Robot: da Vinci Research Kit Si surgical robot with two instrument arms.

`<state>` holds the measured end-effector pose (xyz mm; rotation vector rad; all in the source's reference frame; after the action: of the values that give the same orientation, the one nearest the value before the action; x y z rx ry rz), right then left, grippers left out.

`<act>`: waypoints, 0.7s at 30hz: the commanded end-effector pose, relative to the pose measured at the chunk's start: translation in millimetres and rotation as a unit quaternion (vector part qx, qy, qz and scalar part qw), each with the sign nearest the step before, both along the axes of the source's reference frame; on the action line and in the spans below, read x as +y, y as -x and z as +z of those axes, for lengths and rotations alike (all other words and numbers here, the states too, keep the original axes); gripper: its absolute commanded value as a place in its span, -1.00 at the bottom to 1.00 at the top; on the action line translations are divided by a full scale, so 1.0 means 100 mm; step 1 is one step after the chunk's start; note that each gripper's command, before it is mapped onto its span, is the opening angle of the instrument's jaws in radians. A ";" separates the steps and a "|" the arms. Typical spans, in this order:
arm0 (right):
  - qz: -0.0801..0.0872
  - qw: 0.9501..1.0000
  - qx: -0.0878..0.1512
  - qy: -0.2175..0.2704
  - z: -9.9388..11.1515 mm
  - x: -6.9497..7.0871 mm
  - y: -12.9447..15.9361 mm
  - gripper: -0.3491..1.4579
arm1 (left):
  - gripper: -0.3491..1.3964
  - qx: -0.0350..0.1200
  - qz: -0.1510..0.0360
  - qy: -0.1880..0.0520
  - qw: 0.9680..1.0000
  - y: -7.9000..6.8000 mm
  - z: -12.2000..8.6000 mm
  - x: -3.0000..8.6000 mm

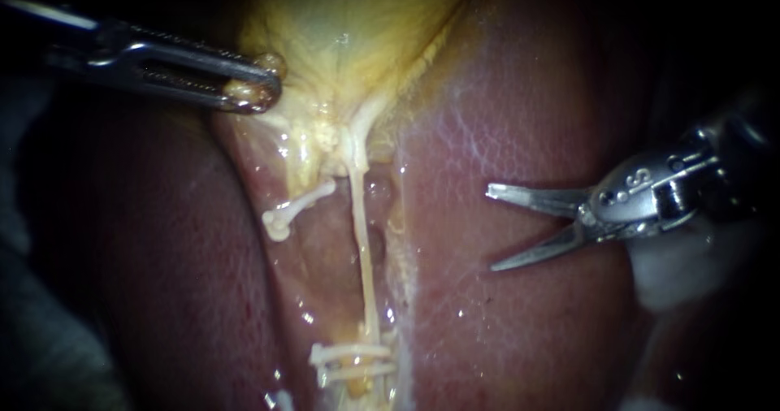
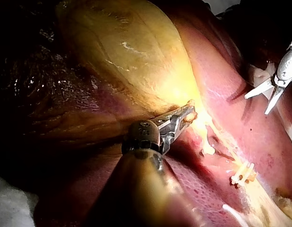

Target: Go back from the cut left tube

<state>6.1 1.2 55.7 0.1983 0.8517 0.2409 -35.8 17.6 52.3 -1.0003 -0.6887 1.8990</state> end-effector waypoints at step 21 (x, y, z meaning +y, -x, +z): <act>-0.001 1.000 0.001 0.000 0.000 0.000 0.001 0.99 | -1.00 -0.003 0.005 0.002 1.000 0.025 0.050 -0.003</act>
<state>5.9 1.1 55.7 0.2022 0.8546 0.2367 -38.4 17.2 57.3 -1.0073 -0.6935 1.9080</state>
